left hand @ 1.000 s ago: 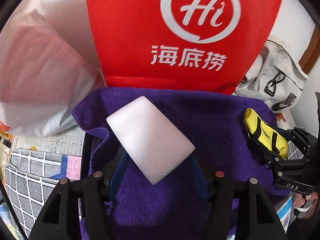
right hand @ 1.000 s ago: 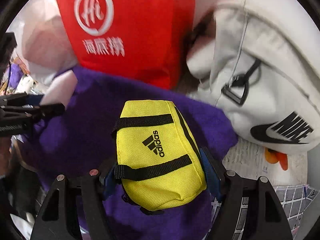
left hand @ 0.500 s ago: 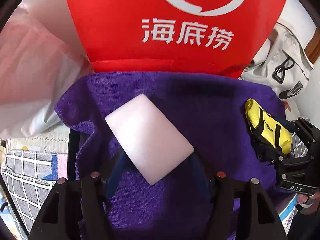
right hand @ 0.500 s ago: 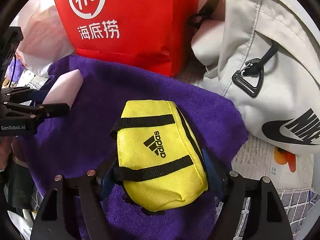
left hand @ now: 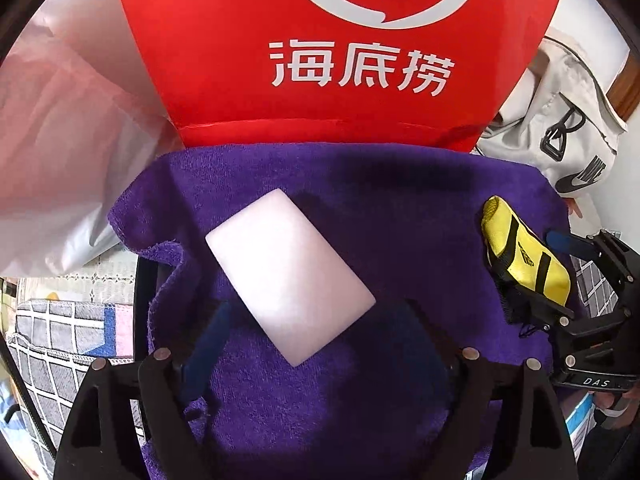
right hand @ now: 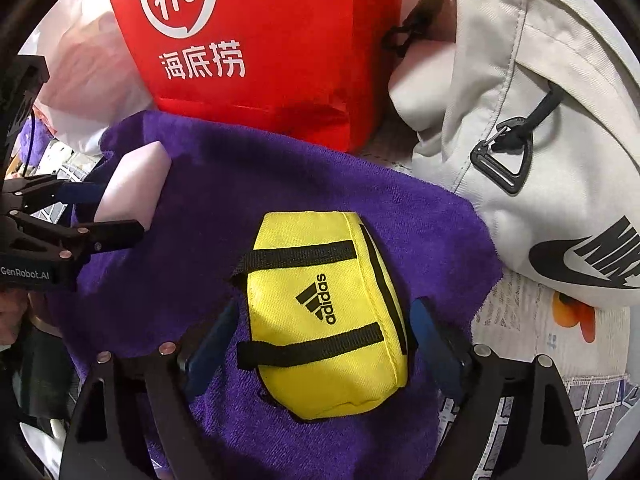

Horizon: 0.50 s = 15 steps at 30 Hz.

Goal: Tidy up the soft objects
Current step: 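Lower the pouch onto the purple towel with the right gripper while the left sets the foam block there, then withdraw both grippers and move the right gripper toward the orange-print snack packet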

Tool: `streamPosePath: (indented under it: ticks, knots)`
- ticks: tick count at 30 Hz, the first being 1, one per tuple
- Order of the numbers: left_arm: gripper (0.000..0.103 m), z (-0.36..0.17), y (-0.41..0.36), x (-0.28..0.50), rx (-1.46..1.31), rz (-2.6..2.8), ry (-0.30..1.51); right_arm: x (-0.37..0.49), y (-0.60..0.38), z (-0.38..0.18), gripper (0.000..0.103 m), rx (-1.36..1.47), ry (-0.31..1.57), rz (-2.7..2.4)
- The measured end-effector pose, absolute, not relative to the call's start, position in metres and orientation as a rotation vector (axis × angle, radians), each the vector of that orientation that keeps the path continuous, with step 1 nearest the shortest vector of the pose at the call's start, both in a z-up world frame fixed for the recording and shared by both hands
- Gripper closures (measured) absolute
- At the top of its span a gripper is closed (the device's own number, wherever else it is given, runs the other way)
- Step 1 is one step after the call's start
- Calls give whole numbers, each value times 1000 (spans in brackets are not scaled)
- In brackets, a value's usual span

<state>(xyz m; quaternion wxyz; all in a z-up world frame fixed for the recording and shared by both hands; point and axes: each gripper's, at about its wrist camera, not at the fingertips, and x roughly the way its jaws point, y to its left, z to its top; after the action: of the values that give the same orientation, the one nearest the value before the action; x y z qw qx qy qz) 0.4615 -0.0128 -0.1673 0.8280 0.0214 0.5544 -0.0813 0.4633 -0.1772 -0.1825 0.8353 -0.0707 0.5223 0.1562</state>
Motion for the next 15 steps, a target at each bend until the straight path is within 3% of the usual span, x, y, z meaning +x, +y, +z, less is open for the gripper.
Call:
streamPosePath:
  ticks: [15]
  knots:
    - [19, -114, -8, 440, -7, -168, 1077, 440, -196, -135, 13, -66, 1014, 306]
